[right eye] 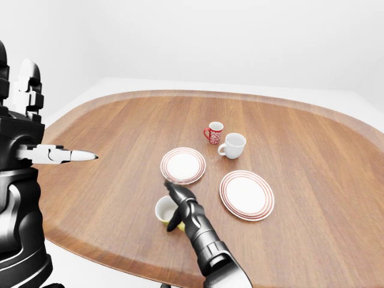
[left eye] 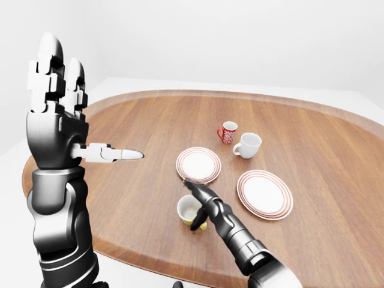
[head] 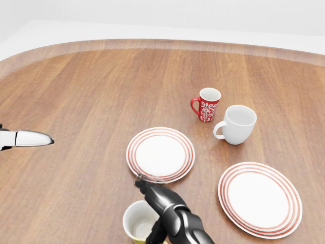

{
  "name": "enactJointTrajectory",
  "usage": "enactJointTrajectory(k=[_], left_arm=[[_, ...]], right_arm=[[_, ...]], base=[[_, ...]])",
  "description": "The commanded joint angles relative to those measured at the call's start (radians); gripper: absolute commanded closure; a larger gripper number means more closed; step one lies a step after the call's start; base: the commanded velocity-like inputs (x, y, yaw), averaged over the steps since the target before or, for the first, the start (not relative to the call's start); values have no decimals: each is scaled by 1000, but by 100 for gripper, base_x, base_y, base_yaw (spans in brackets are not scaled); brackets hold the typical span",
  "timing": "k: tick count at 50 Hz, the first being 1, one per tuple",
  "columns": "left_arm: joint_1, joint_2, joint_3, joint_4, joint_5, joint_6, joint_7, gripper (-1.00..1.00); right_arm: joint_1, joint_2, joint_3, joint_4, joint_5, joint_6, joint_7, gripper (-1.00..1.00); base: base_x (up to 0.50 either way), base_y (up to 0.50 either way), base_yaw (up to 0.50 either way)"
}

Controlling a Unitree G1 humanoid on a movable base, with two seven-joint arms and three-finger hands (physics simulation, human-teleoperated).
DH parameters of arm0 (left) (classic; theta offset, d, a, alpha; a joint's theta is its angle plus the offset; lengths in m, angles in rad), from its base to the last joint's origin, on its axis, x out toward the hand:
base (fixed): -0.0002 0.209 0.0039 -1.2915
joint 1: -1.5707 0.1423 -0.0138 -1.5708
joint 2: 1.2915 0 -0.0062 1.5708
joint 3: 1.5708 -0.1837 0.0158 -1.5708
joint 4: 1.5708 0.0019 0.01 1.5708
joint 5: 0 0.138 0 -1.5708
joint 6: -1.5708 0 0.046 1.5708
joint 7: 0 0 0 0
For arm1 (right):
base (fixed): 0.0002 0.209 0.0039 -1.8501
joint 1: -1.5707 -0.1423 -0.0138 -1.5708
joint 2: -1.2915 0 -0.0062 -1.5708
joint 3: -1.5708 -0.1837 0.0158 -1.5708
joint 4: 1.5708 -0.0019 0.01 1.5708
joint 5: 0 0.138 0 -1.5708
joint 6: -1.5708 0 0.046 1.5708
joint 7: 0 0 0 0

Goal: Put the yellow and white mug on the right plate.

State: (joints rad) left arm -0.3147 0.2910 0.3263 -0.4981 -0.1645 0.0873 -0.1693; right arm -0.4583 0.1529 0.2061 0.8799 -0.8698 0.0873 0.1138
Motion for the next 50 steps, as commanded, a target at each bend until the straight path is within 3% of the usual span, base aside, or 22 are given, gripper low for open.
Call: enactJointTrajectory(k=[1,2,23,37,50], left_arm=[[1,0,0,-2,0,0,1,-100],[3,0,0,-6,0,0,1,-100],[-2,2,2,-6,-1,0,2,-100],[5,-5,-8,8,9,0,-1,-100],[7,-8,-8,5,13,0,-4,-100]], right_arm=[[3,-2,3,16,-5,0,-7,75],[1,-3,4,23,-8,0,-9,100],[-5,-19,-15,4,6,0,-2,100],[45,-81,-33,-320,-6,0,160,100],[34,-142,-80,-347,23,0,180,100]], base=[[0,0,0],[0,0,0],[0,0,0],[0,0,0],[0,0,0]])
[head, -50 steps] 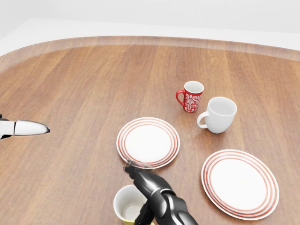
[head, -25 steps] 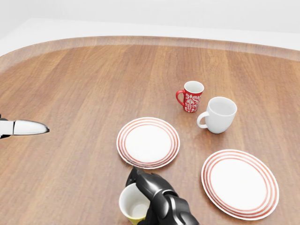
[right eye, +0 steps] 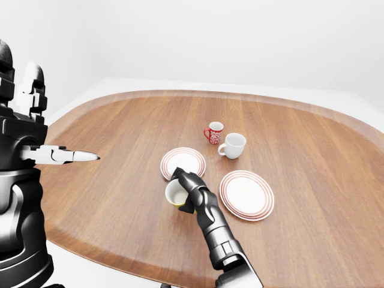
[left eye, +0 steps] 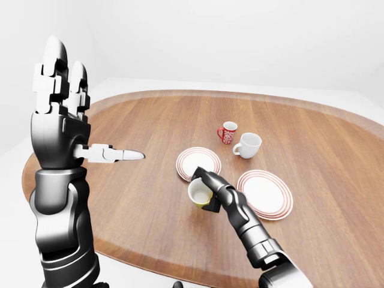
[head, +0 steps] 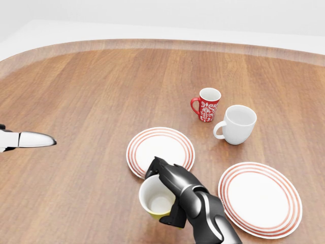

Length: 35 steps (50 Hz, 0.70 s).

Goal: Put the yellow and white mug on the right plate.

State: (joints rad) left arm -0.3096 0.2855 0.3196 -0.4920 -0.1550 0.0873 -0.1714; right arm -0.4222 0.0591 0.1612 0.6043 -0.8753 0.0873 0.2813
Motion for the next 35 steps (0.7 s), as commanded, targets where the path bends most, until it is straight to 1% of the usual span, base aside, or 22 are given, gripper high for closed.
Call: enactJointTrajectory(k=[1,12,25,35], left_arm=[[2,-2,-2,-1,4,0,-2,-100],[3,-4,-3,-8,7,0,-4,-100],[6,-7,-6,-6,12,0,-6,-100],[6,-7,-4,-11,13,0,-7,-100]], right_arm=[[-5,-52,-39,-68,32,0,10,100],[-31,-132,-99,-90,75,0,37,100],[-56,-199,-142,-6,124,0,0,100],[-69,-236,-162,42,145,0,-21,100]], base=[[0,0,0],[0,0,0],[0,0,0],[0,0,0]])
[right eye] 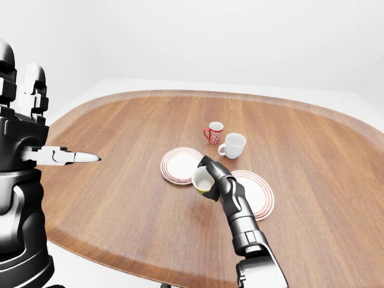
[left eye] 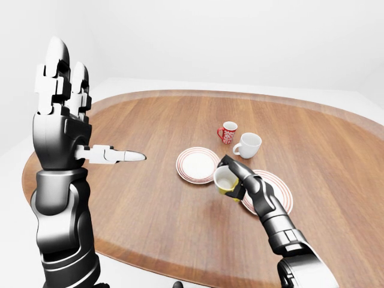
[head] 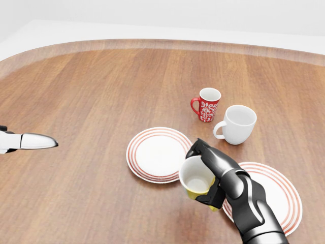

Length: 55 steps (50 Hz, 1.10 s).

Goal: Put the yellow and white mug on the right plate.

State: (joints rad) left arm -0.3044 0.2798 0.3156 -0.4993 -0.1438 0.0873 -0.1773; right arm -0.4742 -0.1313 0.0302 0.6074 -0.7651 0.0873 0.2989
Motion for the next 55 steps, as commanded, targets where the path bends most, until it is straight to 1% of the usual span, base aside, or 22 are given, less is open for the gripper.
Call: enactJointTrajectory(k=[1,10,33,37,40,43,48,49,51,55], left_arm=[[1,-1,-1,-3,3,0,-1,-100],[2,-3,-2,0,4,0,-2,-100],[8,-9,-9,10,15,0,-5,-100],[8,-8,-7,-2,14,0,-6,-100],[8,-8,-7,-5,15,0,-6,-100],[9,-9,-7,-5,16,0,-7,-100],[9,-9,-7,-6,16,0,-8,-100],[10,-9,-8,-6,17,0,-8,-100],[10,-10,-8,-4,19,0,-8,-100],[9,-11,-10,3,21,0,-9,-100]], right_arm=[[-17,-49,-32,37,36,0,-38,100],[-22,-84,-52,52,48,0,-38,100],[-85,-190,-102,252,144,0,-111,100],[-107,-217,-111,322,164,0,-134,100],[-112,-234,-118,337,180,0,-137,100],[-117,-246,-122,350,193,0,-139,100],[-118,-247,-119,352,196,0,-140,100],[-129,-269,-132,391,205,-3,-152,100],[-137,-278,-131,423,213,-19,-163,100],[-138,-290,-130,440,224,-28,-168,100]], base=[[0,0,0],[0,0,0],[0,0,0],[0,0,0],[0,0,0],[0,0,0],[0,0,0],[0,0,0],[0,0,0],[0,0,0]])
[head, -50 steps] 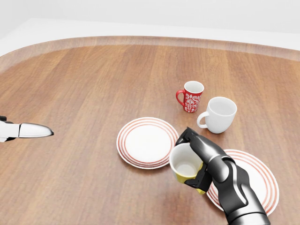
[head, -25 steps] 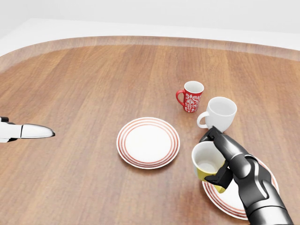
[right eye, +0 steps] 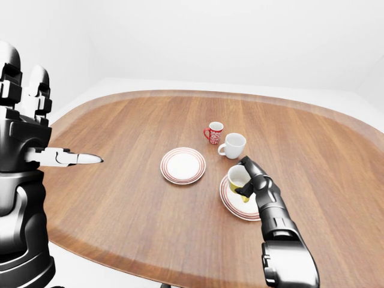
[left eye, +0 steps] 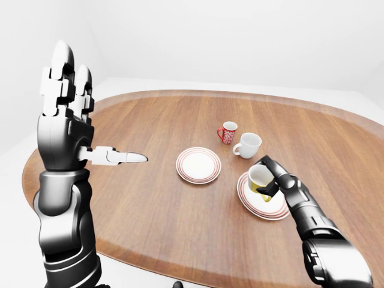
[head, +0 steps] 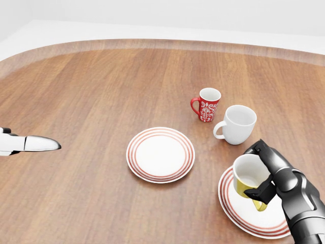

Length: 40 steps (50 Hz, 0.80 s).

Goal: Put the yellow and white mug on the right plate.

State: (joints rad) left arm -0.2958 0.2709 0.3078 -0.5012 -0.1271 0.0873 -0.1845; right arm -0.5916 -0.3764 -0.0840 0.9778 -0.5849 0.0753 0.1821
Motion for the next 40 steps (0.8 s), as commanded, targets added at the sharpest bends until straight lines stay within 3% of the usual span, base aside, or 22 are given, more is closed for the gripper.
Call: enactJointTrajectory(k=[1,21,29,40], left_arm=[[1,-2,-2,2,4,0,-1,-100],[8,-8,-8,3,12,0,-4,-100],[6,-7,-6,-6,12,0,-5,-100],[11,-9,-8,0,16,0,-6,-100]], right_arm=[[-20,-48,-16,70,45,-16,-52,100],[-49,-75,-12,183,70,-61,-91,100],[-68,-74,-15,252,96,-100,-126,100],[-66,-75,-12,284,113,-125,-152,100]], base=[[0,0,0],[0,0,0],[0,0,0],[0,0,0]])
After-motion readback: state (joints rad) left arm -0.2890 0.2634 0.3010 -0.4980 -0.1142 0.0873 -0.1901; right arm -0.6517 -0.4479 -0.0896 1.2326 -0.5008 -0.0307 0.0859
